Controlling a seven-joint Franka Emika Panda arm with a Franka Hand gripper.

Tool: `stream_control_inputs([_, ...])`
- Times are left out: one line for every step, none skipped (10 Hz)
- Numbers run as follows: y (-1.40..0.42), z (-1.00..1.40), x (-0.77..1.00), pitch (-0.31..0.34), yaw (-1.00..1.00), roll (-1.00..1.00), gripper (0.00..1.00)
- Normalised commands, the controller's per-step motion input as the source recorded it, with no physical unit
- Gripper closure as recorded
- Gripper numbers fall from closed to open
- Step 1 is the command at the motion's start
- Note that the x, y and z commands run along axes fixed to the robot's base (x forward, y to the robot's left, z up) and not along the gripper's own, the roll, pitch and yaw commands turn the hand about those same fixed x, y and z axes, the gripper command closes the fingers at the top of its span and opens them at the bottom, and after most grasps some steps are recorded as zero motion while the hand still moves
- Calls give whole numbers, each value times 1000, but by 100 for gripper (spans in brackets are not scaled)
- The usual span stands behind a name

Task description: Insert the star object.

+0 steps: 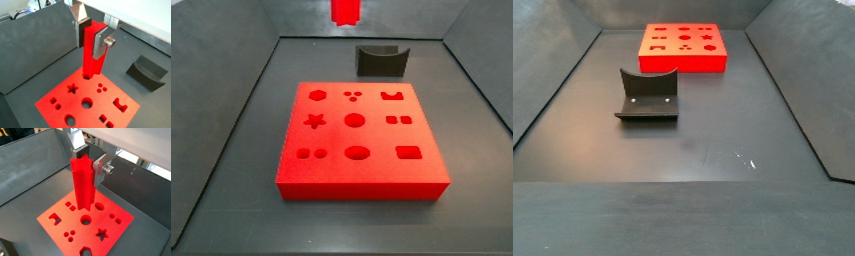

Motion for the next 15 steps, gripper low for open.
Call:
stream_control_inputs([-157, -394, 97, -44, 580, 104, 100])
stream_control_inputs([0, -289, 80, -90, 877, 34, 100])
stream_control_inputs([0, -351, 0, -114, 983, 0, 100])
stream_control_inputs([0, -429, 0, -163, 1000, -36, 100])
stream_control_inputs([0, -431, -3, -163, 1000, -17, 100])
stream_control_inputs([0, -534, -3, -84, 1000, 0, 100])
stream_control_inputs([-120, -677, 0, 0, 1000, 51, 100])
stream_control_inputs([-117, -700, 0, 0, 1000, 60, 100])
stream_control_inputs([-80, -854, -149, 0, 1000, 106, 100])
stream_control_inputs([-57, -211, 0, 237, 577, 360, 100])
stream_control_inputs([-246, -83, 0, 373, 297, 320, 100])
stream_control_inputs([-463, -489, 0, 249, 154, 239, 100])
stream_control_inputs([-554, -563, -103, 11, 189, 109, 100])
stream_control_inputs([-311, -497, -223, -17, 149, 0, 100])
stream_control_inputs([-134, -303, -149, -13, 129, 21, 100])
